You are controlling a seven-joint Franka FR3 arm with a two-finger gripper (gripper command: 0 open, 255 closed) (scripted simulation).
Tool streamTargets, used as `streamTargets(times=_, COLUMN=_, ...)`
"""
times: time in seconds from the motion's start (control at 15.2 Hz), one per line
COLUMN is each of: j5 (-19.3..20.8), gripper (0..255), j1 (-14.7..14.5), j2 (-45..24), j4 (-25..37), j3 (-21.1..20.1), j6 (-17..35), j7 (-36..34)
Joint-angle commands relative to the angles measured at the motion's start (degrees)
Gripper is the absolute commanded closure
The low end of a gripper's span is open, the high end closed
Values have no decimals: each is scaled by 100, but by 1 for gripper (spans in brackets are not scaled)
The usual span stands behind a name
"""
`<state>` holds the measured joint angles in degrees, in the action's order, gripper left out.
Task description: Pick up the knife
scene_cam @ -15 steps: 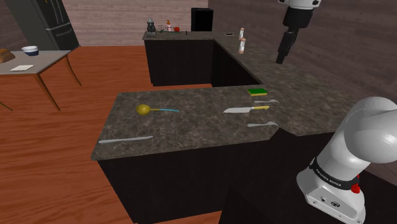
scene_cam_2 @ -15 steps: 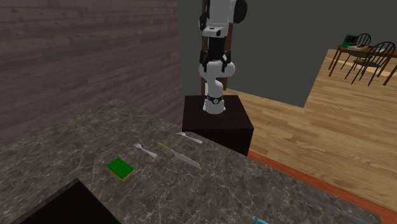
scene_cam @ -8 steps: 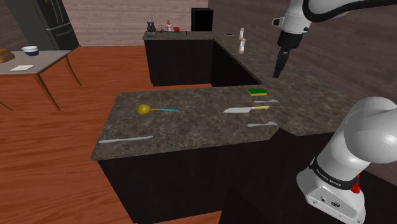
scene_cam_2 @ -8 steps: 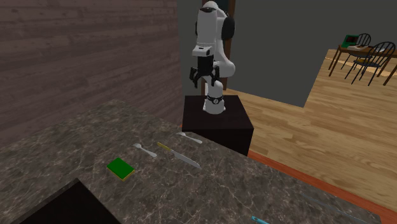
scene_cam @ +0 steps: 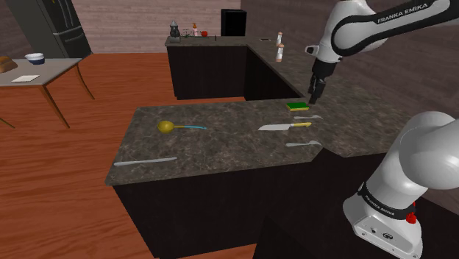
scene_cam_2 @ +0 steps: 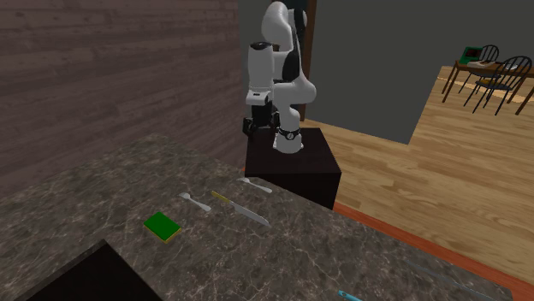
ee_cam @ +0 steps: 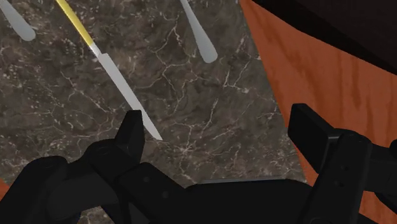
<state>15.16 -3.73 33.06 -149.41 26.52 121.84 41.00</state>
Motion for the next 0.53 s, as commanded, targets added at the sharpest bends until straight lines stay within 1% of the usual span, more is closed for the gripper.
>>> streamTargets(times=0.0, j5=-14, gripper=0, j1=-125, j2=-435, j4=27, j3=326, j6=457, j7=440)
streamTargets(times=0.13, j5=-106, gripper=0, j1=-284, j2=-877, j4=68, j3=649, j6=881, j7=893)
streamTargets(times=0.26, j5=-308, gripper=0, j1=-487, j2=-1367, j4=149, j3=981, j6=1295, j7=1406)
streamTargets(times=0.4, j5=-659, gripper=0, j1=-745, j2=-1906, j4=267, j3=1327, j6=1688, j7=2009)
streamTargets(times=0.46, j5=-912, gripper=0, j1=-888, j2=-2198, j4=341, j3=1496, j6=1871, j7=2359)
